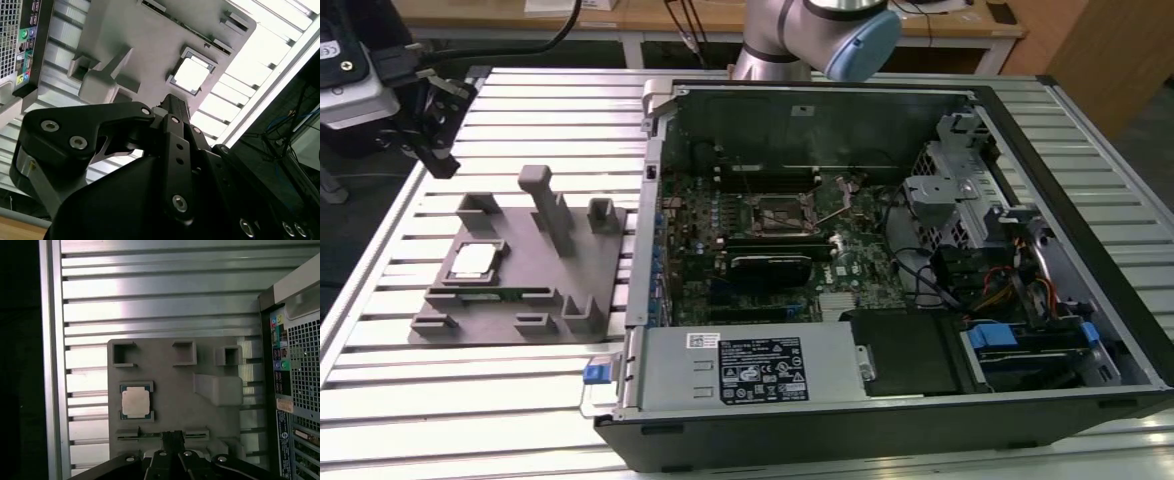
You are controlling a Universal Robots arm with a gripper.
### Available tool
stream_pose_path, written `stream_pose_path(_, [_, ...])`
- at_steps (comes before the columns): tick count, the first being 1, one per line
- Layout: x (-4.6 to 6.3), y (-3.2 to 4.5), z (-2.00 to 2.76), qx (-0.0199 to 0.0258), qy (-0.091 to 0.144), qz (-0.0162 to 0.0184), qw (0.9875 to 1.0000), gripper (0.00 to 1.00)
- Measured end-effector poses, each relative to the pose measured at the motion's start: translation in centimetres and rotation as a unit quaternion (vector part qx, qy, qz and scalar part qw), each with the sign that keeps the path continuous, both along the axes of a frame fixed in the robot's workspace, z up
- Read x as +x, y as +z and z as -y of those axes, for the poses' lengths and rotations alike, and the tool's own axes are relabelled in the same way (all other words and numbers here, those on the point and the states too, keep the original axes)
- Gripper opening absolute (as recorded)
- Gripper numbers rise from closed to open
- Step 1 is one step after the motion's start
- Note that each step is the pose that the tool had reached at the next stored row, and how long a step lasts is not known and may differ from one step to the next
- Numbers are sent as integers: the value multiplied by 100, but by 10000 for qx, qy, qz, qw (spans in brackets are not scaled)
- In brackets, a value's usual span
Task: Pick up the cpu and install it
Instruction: 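Reach for the cpu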
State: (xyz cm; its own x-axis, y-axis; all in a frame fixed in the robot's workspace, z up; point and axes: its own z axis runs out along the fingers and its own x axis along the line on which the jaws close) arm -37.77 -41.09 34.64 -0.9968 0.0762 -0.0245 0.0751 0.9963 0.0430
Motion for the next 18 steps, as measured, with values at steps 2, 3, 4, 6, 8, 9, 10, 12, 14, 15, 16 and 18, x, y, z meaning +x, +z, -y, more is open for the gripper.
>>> stream_pose_path(2, [-17,-27,-16,0,0,0,10000,11])
stream_pose_path(3, [-24,-37,-25,0,0,0,10000,11])
stream_pose_path(4, [-33,-46,-35,-1,0,-1,10000,11])
stream_pose_path(6, [-53,-65,-59,0,-1,0,10000,11])
stream_pose_path(8, [-71,-84,-85,0,0,0,10000,11])
stream_pose_path(9, [-79,-95,-98,0,0,1,10000,11])
stream_pose_path(10, [-86,-106,-111,0,0,1,10000,11])
stream_pose_path(12, [-101,-128,-138,0,0,0,10000,11])
stream_pose_path(14, [-114,-153,-165,-1,0,0,10000,11])
stream_pose_path(15, [-120,-165,-178,-1,-1,0,10000,11])
stream_pose_path(16, [-124,-178,-190,-1,-1,0,10000,11])
stream_pose_path(18, [-128,-196,-206,0,0,1,10000,11])
